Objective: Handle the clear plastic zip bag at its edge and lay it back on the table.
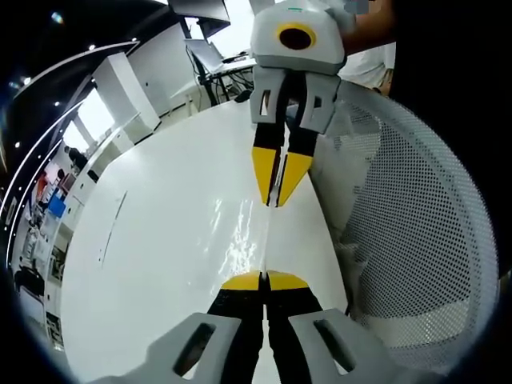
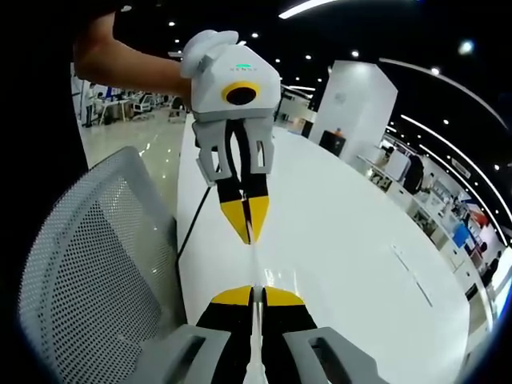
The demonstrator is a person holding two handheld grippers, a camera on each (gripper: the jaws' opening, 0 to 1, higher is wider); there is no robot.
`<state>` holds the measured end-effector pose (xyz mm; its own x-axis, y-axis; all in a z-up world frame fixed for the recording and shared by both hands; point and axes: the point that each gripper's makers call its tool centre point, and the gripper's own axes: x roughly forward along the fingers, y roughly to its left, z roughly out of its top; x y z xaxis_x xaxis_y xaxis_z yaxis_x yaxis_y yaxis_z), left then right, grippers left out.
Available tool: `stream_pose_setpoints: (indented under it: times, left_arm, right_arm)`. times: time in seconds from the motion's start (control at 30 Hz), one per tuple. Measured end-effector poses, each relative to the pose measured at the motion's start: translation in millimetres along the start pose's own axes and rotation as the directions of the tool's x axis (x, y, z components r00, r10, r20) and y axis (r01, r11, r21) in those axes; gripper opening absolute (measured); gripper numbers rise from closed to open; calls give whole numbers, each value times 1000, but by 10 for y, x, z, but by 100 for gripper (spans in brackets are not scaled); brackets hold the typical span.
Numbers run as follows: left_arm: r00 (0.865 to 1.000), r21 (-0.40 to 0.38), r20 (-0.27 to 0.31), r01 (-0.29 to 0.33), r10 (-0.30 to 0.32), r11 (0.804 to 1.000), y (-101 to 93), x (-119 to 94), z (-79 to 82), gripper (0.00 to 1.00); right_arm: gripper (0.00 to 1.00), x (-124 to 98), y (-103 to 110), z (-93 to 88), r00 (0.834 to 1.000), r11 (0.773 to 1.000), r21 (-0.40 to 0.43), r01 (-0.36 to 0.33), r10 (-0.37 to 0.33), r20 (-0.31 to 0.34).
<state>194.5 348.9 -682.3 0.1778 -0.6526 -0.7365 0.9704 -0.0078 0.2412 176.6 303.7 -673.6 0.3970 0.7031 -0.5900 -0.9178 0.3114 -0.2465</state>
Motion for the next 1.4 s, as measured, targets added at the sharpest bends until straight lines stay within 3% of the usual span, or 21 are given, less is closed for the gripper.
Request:
stream_pose_setpoints:
  times: [1.4]
  left_arm:
    - [1000,-8,1,-3,3,1000,-4,-33,5,0]
  right_arm:
    - [0,-43,-4,-14,1000,1000,3,5,-5,2]
